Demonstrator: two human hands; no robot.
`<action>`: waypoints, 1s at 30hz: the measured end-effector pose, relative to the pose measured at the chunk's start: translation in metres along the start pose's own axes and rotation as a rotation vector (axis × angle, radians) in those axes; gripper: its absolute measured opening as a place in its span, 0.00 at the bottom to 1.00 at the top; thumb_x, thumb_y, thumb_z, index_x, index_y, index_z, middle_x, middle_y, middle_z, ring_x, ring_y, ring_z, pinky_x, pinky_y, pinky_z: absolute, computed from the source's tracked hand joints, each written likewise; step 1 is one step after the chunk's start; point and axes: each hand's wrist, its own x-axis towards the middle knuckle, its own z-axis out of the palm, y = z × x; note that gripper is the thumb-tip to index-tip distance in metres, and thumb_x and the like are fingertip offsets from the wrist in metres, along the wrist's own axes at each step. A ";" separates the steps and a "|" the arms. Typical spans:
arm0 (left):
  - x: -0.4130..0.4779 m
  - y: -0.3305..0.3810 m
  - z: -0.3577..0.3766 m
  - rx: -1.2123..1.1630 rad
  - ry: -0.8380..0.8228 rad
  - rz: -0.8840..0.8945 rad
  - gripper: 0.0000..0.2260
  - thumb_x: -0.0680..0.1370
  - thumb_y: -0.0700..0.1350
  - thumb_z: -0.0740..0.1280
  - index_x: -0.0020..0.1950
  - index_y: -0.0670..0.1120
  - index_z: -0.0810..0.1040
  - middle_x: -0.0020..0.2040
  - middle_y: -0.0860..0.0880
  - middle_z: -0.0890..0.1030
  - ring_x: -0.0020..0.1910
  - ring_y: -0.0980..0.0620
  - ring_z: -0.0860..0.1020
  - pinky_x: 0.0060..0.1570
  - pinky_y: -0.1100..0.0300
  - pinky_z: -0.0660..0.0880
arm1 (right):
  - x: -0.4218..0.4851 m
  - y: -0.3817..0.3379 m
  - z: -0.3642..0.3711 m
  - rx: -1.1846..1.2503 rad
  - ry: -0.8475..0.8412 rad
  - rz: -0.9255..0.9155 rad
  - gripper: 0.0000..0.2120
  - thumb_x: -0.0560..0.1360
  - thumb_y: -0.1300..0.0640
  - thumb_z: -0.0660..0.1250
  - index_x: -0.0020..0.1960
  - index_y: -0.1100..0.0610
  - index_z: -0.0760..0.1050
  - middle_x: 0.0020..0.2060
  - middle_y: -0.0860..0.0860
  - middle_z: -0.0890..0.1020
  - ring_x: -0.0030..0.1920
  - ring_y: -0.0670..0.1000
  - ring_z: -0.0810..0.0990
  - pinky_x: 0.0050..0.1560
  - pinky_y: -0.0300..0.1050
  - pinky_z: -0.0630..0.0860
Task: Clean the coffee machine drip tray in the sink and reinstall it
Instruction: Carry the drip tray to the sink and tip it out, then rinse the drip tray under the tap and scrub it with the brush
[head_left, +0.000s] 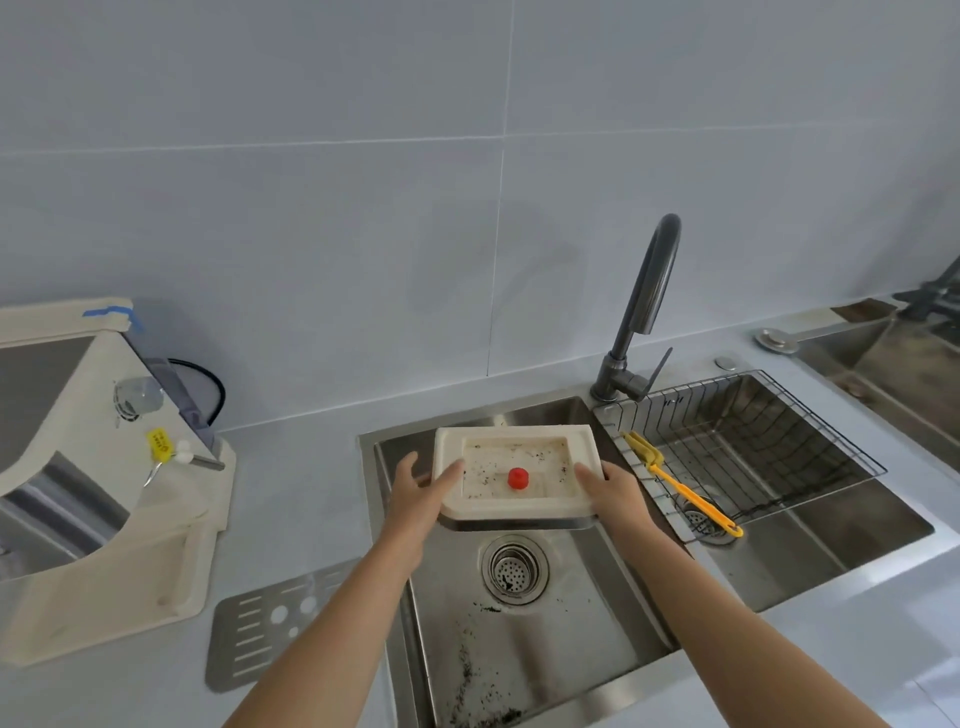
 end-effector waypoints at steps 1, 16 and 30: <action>0.006 -0.004 0.000 -0.025 0.014 -0.053 0.46 0.59 0.66 0.73 0.71 0.51 0.61 0.67 0.46 0.71 0.64 0.44 0.72 0.63 0.41 0.70 | 0.001 0.001 -0.001 -0.003 -0.002 0.003 0.12 0.78 0.56 0.60 0.55 0.62 0.74 0.44 0.54 0.79 0.41 0.50 0.78 0.36 0.39 0.74; 0.019 -0.010 0.104 0.192 0.174 -0.139 0.21 0.81 0.53 0.49 0.60 0.39 0.70 0.39 0.48 0.76 0.39 0.50 0.77 0.34 0.59 0.75 | 0.060 0.018 -0.066 -0.100 -0.194 -0.030 0.13 0.78 0.55 0.59 0.59 0.61 0.71 0.48 0.53 0.79 0.48 0.51 0.78 0.46 0.43 0.77; 0.024 -0.001 0.157 0.420 0.362 -0.069 0.24 0.81 0.54 0.46 0.60 0.39 0.73 0.41 0.47 0.76 0.39 0.51 0.76 0.31 0.63 0.69 | 0.171 -0.011 -0.137 0.016 -0.279 0.063 0.22 0.79 0.51 0.55 0.67 0.64 0.65 0.60 0.64 0.75 0.59 0.62 0.76 0.61 0.56 0.72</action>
